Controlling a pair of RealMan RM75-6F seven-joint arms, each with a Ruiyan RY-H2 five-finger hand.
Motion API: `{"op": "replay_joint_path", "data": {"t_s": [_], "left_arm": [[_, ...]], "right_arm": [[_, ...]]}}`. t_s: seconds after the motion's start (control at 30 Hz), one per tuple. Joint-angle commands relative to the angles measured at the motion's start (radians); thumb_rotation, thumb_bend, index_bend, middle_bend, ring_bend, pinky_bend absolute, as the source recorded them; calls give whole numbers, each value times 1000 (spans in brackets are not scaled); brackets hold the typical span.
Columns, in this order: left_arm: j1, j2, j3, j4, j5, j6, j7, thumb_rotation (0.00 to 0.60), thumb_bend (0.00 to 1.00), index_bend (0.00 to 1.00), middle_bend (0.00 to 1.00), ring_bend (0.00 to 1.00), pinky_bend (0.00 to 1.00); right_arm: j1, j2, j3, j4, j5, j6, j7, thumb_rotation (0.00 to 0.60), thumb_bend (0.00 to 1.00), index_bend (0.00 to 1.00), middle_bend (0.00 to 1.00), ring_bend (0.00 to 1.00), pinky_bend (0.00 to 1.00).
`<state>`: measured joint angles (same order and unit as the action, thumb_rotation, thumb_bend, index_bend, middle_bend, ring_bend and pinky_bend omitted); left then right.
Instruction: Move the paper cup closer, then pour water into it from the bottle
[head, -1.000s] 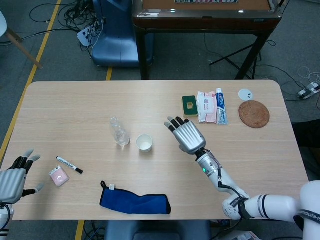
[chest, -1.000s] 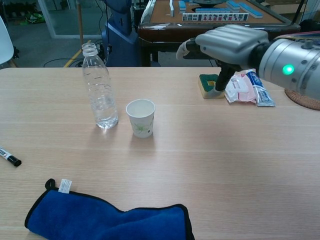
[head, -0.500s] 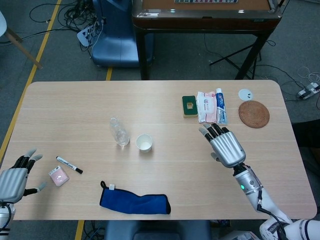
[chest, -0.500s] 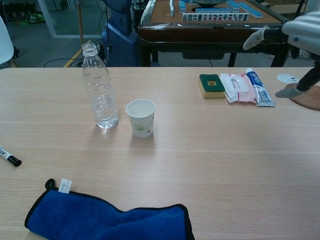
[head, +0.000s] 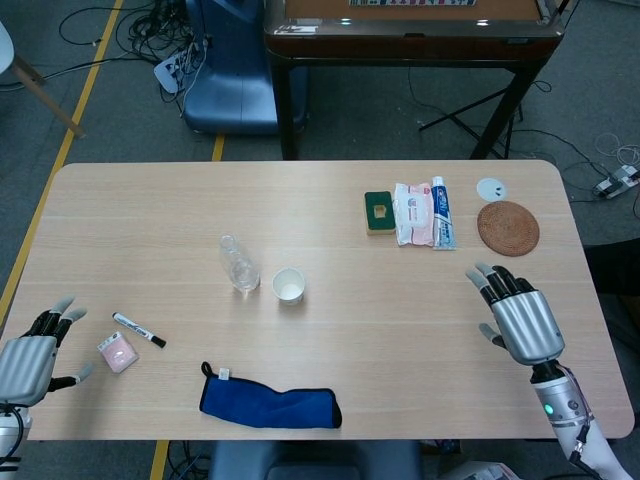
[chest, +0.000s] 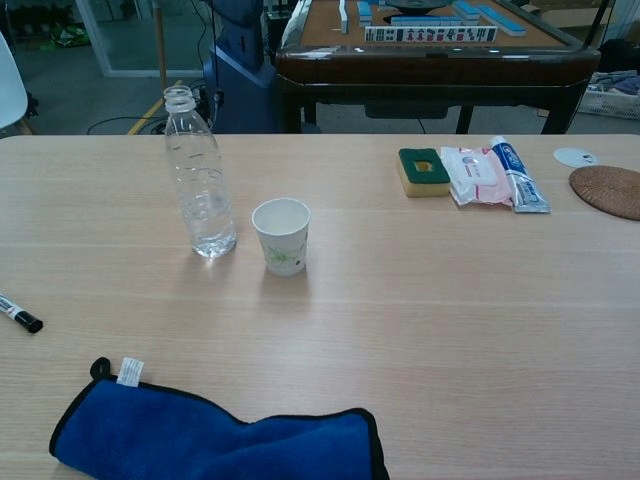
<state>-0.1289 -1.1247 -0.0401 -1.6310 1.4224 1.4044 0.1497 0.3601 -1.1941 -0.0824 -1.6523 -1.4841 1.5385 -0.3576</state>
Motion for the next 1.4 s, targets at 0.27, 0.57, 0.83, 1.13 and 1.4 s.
{"op": "replay_joint_path", "data": {"t_s": [0.27,0.57,0.83,1.13,1.4], "left_arm": [[-22,7,-17,-19,1,-16,-7,600,135,215,96,146,476],[-82,-8,-68,-39,-42,-76,-53,600,135,215,96,173,475],[-139,-38,-124,-51,-80,-119,-120,600,135,152,96,172,471],[-208,-93,-175,-24,-126,-186,-221,600,121,72,95,170,407],[-272,-170,-208,27,-178,-241,-244,600,106,67,95,161,378]], "right_arm": [[-117,-20,16,133,-13,67,200,600,44,200,191,188,460],[-169,-25,34,175,-45,95,256,600,44,199,191,188,460],[-194,-18,50,170,-70,100,268,600,44,200,192,188,460],[-206,-14,66,169,-90,88,271,600,43,200,192,188,460],[-218,-9,80,169,-102,82,282,600,44,200,191,188,460]]}}
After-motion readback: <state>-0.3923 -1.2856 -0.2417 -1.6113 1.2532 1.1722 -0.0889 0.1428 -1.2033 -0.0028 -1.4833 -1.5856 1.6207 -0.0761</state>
